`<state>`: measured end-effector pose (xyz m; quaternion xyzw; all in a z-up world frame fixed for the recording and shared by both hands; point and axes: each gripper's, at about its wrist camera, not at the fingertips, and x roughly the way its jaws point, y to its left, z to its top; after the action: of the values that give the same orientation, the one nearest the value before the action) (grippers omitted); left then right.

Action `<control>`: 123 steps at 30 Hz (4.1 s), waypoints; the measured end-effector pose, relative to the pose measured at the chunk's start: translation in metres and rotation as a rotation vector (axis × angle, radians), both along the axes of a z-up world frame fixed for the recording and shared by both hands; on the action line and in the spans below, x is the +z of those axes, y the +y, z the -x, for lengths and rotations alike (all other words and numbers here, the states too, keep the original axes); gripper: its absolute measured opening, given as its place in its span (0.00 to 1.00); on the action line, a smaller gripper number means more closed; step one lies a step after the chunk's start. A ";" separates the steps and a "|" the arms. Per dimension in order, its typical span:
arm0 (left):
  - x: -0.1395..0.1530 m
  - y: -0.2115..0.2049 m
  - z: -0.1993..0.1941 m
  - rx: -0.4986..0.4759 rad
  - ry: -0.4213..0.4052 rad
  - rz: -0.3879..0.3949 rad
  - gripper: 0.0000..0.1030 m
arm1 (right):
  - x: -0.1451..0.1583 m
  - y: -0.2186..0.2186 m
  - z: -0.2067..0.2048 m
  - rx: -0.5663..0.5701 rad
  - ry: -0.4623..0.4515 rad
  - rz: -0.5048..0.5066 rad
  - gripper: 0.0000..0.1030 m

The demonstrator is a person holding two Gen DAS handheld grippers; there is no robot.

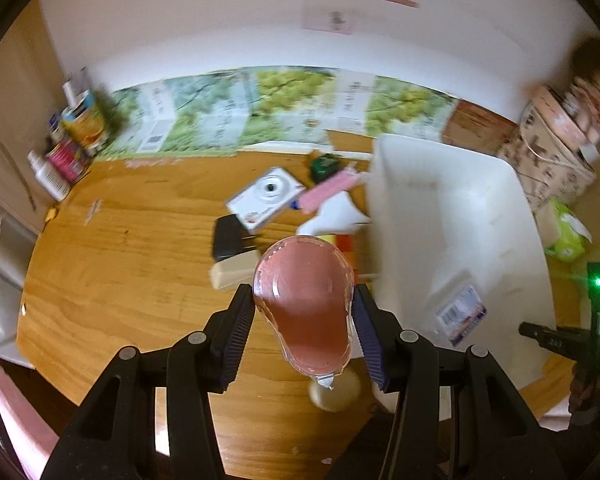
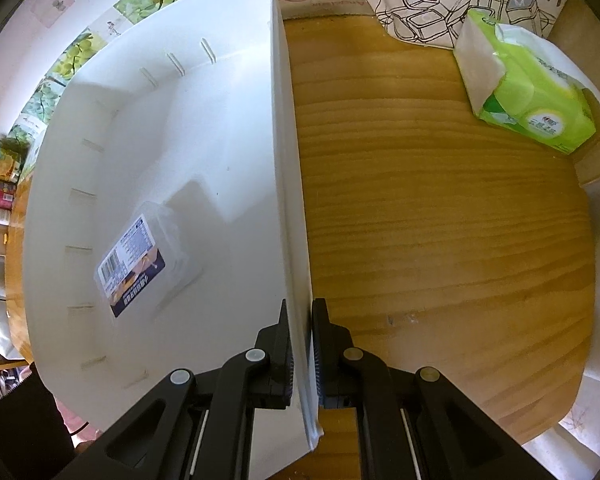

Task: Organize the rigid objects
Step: 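Lift the pink container with the left tool and release it into the tray, then move the left tool to the round beige tin and grasp it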

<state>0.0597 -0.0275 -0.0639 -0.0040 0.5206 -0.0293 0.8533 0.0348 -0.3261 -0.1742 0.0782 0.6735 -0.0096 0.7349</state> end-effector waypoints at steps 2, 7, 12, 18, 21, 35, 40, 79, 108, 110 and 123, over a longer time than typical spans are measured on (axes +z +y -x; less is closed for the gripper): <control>0.001 -0.010 0.001 -0.036 -0.002 0.000 0.52 | 0.001 -0.001 0.005 -0.002 -0.002 0.000 0.08; 0.004 -0.034 0.000 -0.110 -0.004 -0.005 0.52 | 0.001 -0.004 0.012 -0.010 -0.003 -0.006 0.08; 0.008 -0.061 0.000 -0.200 -0.007 0.004 0.52 | 0.006 -0.004 0.015 -0.015 -0.001 -0.009 0.10; 0.001 -0.095 0.000 -0.288 0.025 -0.028 0.52 | 0.007 -0.003 0.019 -0.023 -0.001 -0.007 0.10; -0.005 -0.111 0.001 -0.329 0.050 -0.030 0.52 | 0.008 -0.005 0.020 -0.027 -0.004 -0.009 0.10; -0.011 -0.129 0.010 -0.381 0.075 -0.051 0.77 | 0.000 -0.007 0.015 -0.019 0.014 -0.020 0.10; -0.015 -0.115 0.009 -0.321 0.102 -0.046 0.79 | -0.005 0.002 0.012 -0.011 0.020 -0.013 0.10; -0.090 0.001 0.036 -0.173 0.286 -0.074 0.79 | -0.011 0.010 0.004 -0.004 0.039 0.014 0.10; -0.151 -0.022 0.019 -0.257 0.389 -0.053 0.78 | -0.017 0.004 -0.002 -0.025 0.061 0.019 0.10; -0.150 -0.027 0.016 -0.257 0.383 -0.060 0.78 | -0.018 0.005 -0.002 -0.027 0.061 0.019 0.10; -0.149 -0.057 0.011 -0.297 0.355 -0.069 0.57 | -0.023 0.005 0.000 -0.031 0.063 0.017 0.10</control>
<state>0.0485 -0.0849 -0.2132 0.0964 0.6580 -0.1355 0.7345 0.0348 -0.3214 -0.1969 0.0819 0.6948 -0.0293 0.7139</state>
